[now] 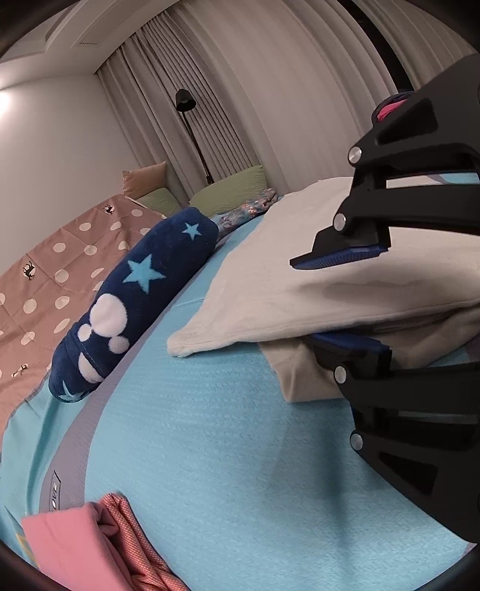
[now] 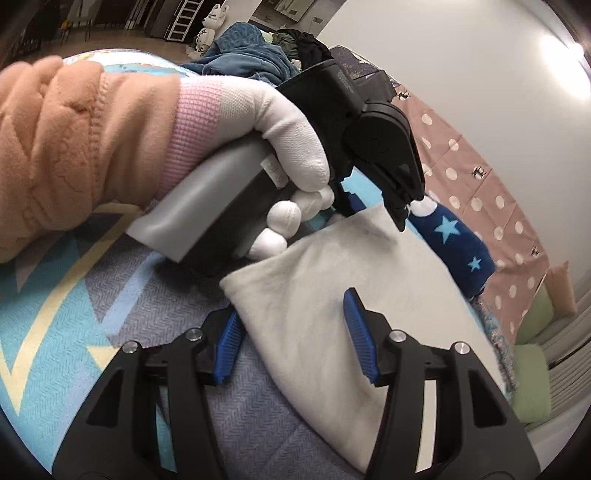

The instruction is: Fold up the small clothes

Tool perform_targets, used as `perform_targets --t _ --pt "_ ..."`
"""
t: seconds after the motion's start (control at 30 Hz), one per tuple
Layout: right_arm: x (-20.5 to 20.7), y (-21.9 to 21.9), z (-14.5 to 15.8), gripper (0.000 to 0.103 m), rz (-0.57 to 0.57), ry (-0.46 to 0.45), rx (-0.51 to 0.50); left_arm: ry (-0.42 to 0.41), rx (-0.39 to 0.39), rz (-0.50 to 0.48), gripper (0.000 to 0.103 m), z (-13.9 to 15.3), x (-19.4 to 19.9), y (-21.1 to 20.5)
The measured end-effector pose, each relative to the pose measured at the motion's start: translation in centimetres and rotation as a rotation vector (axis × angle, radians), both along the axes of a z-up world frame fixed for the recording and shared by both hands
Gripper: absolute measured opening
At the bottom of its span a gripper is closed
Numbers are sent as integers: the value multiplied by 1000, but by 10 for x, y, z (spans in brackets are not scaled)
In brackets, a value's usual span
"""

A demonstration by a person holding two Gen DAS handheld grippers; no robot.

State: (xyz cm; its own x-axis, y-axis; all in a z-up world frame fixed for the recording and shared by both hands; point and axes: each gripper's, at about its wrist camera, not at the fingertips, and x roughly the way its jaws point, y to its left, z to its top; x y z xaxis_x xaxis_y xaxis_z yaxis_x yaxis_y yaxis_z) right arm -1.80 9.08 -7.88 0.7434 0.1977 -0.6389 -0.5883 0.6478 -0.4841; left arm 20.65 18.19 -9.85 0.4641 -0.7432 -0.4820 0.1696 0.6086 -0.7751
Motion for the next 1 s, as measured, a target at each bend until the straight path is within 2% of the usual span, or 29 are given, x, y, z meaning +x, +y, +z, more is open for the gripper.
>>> perform_targets --t 0.17,0.27,0.47,0.63,0.8,0.9,0.93,0.97,1.0 --pt "18 -17 5 52 -52 109 105 -22 15 -4 28 -1 -3 -2" --pt "20 -19 6 52 -62 142 137 -21 0 6 26 -5 -3 1" --pt "25 -22 6 52 -64 153 149 -34 33 -3 26 -3 -4 -2" --pt "25 -21 7 52 -71 158 157 -33 20 -2 26 -4 -4 -1" --pt "14 -15 10 52 -58 128 143 -28 12 -7 26 -5 -3 -1" --pt "7 -3 6 53 -50 81 79 -17 24 -13 25 -4 1 -4" --pt "9 -2 6 52 -57 82 80 -16 40 -12 12 -3 2 -6" --pt "14 -3 8 38 -72 100 100 -9 53 -13 1 -3 3 -8" --pt "19 -7 10 24 -88 115 122 -1 56 -17 1 -2 4 -11"
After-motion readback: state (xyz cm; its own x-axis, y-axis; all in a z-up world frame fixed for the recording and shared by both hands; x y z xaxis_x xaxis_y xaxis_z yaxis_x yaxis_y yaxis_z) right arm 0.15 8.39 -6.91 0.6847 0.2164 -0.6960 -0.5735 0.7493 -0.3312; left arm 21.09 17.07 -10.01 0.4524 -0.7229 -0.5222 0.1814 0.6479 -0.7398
